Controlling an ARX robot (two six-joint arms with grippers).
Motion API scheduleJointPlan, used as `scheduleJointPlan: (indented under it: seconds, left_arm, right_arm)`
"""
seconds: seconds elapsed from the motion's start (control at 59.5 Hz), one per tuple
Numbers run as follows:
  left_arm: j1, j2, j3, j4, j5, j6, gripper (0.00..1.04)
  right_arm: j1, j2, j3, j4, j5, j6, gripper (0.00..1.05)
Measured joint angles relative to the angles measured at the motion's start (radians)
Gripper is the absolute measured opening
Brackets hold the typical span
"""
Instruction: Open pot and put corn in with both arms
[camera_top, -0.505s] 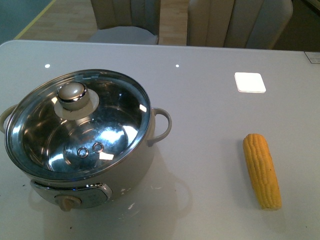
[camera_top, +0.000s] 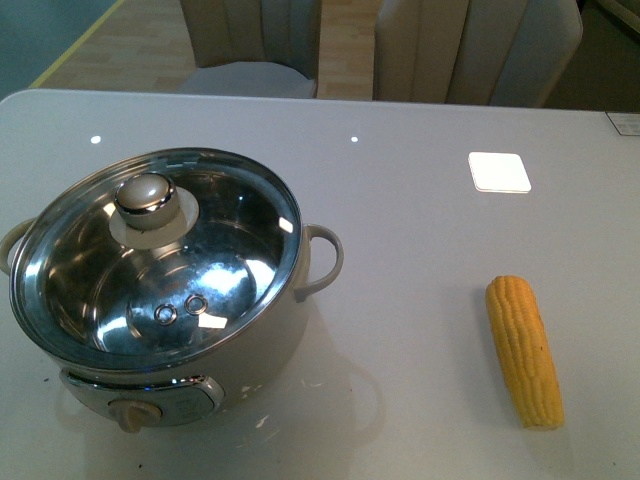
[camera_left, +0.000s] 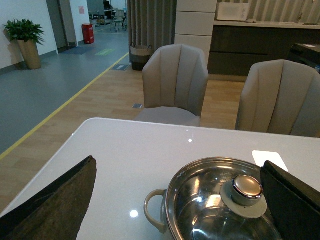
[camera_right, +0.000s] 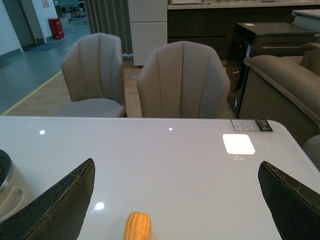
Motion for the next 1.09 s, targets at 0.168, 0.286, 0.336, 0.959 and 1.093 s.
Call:
scheduleJointPlan:
  seconds: [0.168,0.286,0.336,0.959,1.093]
  left_arm:
    - [0.0,0.0,0.0,0.0,0.0,0.0,0.98]
    - [0.0,0.0,0.0,0.0,0.0,0.0,0.98]
    - [0.0,0.0,0.0,0.0,0.0,0.0,0.98]
    - [-0.187,0.873,0.241,0.417,-0.043,-0.114,0.98]
    - [-0.212,1.165,0.314,0.647,-0.056,-0.072,0.98]
  right_arm:
    - [0.0,0.0,0.0,0.0,0.0,0.0,0.96]
    - [0.0,0.0,0.0,0.0,0.0,0.0,0.96]
    - [0.0,0.0,0.0,0.0,0.0,0.0,0.96]
    - [0.0,0.0,0.0,0.0,0.0,0.0,0.96]
    - [0.0,0.0,0.0,0.0,0.0,0.0,0.96]
